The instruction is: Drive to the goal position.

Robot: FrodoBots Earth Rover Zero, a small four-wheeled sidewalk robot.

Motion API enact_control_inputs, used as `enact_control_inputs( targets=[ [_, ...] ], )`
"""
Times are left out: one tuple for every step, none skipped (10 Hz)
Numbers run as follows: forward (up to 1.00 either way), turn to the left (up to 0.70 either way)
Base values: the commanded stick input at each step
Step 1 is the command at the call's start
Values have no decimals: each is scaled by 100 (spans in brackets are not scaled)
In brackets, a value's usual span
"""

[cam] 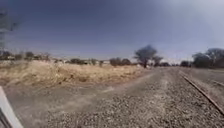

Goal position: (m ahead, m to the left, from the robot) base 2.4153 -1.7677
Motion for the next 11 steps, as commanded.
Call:
enact_control_inputs(
  targets=[
    [70, 0],
    [70, 0],
    [70, 0],
    [70, 0],
    [70, -2],
    [70, -5],
    [70, -35],
    [70, -35],
    [70, -35],
    [70, -35],
    [70, -35]
  ],
)
